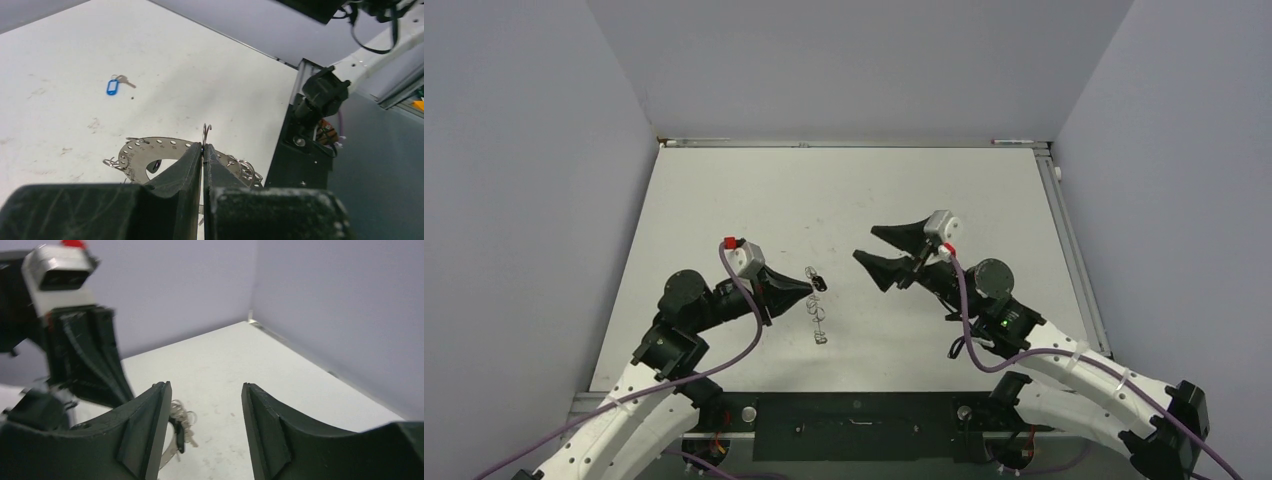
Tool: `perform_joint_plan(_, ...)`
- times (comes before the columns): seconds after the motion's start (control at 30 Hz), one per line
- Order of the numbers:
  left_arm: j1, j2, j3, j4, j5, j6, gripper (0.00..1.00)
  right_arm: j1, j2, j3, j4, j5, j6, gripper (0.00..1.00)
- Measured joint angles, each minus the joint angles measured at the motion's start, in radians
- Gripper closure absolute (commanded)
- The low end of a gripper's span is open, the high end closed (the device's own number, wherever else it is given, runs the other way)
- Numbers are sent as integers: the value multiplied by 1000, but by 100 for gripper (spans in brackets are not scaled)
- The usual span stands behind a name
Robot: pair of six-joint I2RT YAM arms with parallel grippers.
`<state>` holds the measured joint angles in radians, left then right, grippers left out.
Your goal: Put the keys on the keyring
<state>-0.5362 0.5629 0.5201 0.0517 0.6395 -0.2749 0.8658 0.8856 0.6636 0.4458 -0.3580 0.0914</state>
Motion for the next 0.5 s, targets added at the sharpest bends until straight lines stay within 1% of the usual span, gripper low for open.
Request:
perform_joint_plan(0.03,1,0,6,-19,-25,13,100,0,-13,0,3,98,15,39)
perform_joint_plan(0.07,1,0,9,-29,-41,22,100,0,-18,0,4,161,28,39)
perform_joint_plan(0.13,2,-1,15,-58,-84,38,100,0,-14,6,-17,361,71,39)
perform_joint_plan(0.2,2,-3,18,-85,-112,52,100,-3,23,37,-84,545,124,35)
perform_joint_plan(0.27,2,-6,19,-107,-136,59,100,-17,99,103,-183,707,192,31)
perform_joint_plan(0.33,2,-11,19,-127,-157,68,100,-40,181,163,-269,806,248,26)
perform_joint_plan(0.37,2,-13,19,-136,-164,71,100,-55,224,192,-315,844,277,20)
perform_joint_plan(0.43,2,-19,19,-147,-175,76,100,-93,308,250,-413,881,336,18)
perform_joint_plan(0.5,2,-26,19,-155,-186,78,100,-147,390,308,-501,880,382,18)
